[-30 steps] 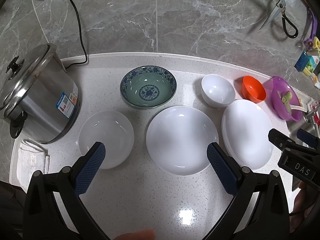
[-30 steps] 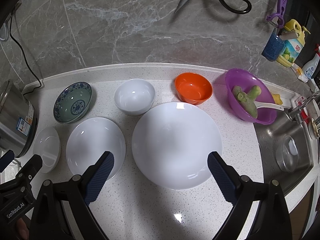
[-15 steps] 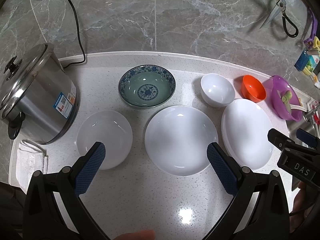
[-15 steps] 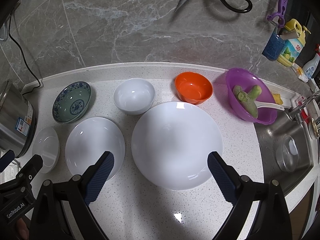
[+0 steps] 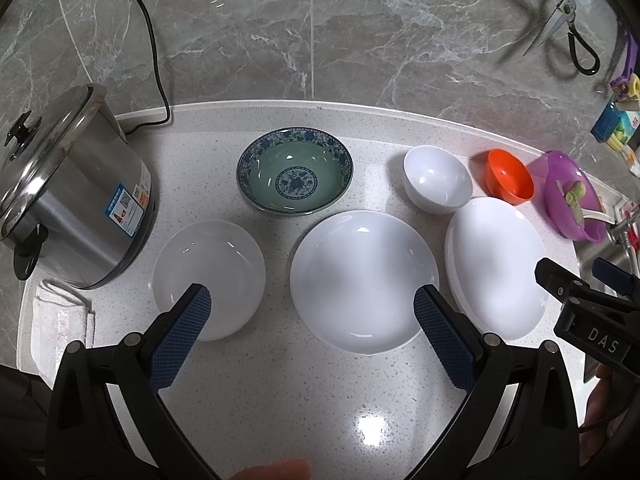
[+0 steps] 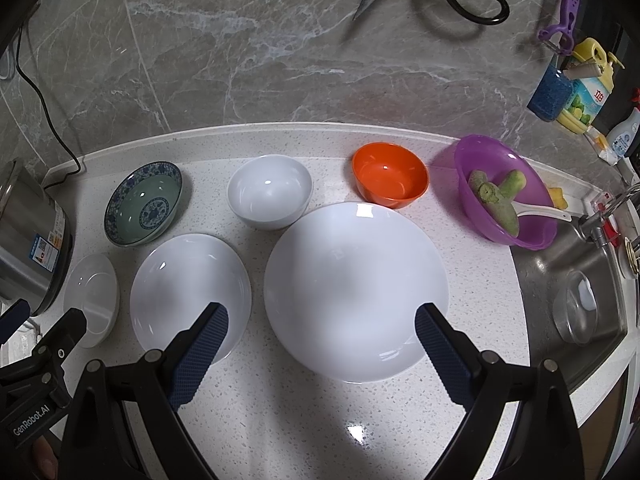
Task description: Organize plates and bowls
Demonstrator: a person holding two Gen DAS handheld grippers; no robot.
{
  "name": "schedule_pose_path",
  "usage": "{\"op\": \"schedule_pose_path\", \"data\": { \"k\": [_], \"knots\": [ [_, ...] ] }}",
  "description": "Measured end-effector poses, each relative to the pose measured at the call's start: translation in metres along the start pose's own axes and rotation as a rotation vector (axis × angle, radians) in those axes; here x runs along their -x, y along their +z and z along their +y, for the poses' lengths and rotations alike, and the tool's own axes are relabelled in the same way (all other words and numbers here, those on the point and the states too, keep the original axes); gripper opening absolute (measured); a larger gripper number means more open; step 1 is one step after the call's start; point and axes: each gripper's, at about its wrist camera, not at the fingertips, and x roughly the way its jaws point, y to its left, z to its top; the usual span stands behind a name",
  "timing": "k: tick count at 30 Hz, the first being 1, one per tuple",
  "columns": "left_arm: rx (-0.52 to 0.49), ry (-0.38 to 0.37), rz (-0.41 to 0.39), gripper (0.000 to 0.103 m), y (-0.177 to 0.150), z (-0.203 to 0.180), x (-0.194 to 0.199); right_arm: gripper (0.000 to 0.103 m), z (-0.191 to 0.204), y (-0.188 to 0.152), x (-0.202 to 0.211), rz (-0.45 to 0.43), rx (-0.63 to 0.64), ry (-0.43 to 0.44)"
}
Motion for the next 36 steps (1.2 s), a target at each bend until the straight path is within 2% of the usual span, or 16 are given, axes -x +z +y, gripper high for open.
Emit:
{"op": "schedule_pose_path", "data": {
  "k": [10,12,14,17,19,20,22,24,26,29,32,36],
  "knots": [
    [0.001,-0.017,0.020,0.102,0.001,0.003,-0.009,0.097,0.003,0.002,-0.001,0.012,-0.008,-0.010],
    [-0.001,-0.020,0.072,0.102,-0.001,0.001,-0.020,0.097,0.002,0.001,0.000,0.012,-0.013,-0.011],
    [-0.009,-0.060,0.122,0.102,-0.008,0.000,-0.030,0.096,-0.003,-0.003,0.002,-0.006,-0.022,0.008],
    [-0.019,-0.179,0.143,0.098,-0.029,-0.002,-0.042,0.096,-0.024,-0.017,0.008,-0.058,-0.064,0.080],
    [0.015,-0.294,0.162,0.092,-0.042,-0.002,-0.052,0.096,-0.052,-0.031,0.011,-0.098,-0.124,0.153],
    [0.024,-0.317,0.172,0.091,-0.047,-0.003,-0.057,0.096,-0.061,-0.035,0.010,-0.107,-0.143,0.174],
    [-0.019,-0.322,0.174,0.091,-0.053,-0.016,-0.062,0.096,-0.093,-0.051,0.008,-0.136,-0.201,0.252],
    [-0.082,-0.343,0.117,0.091,-0.058,-0.032,-0.060,0.096,-0.129,-0.065,0.001,-0.174,-0.270,0.353],
    [-0.131,-0.365,0.116,0.091,-0.061,-0.054,-0.062,0.094,-0.161,-0.071,-0.015,-0.157,-0.306,0.410],
    [-0.066,-0.411,0.177,0.091,-0.050,-0.079,-0.067,0.090,-0.188,-0.068,-0.037,-0.117,-0.289,0.432],
    [-0.013,-0.397,0.135,0.091,-0.027,-0.093,-0.070,0.087,-0.214,-0.057,-0.064,-0.071,-0.246,0.489],
    [-0.040,-0.373,0.126,0.091,0.008,-0.116,-0.097,0.076,-0.233,-0.041,-0.095,-0.011,-0.221,0.579]
  ]
}}
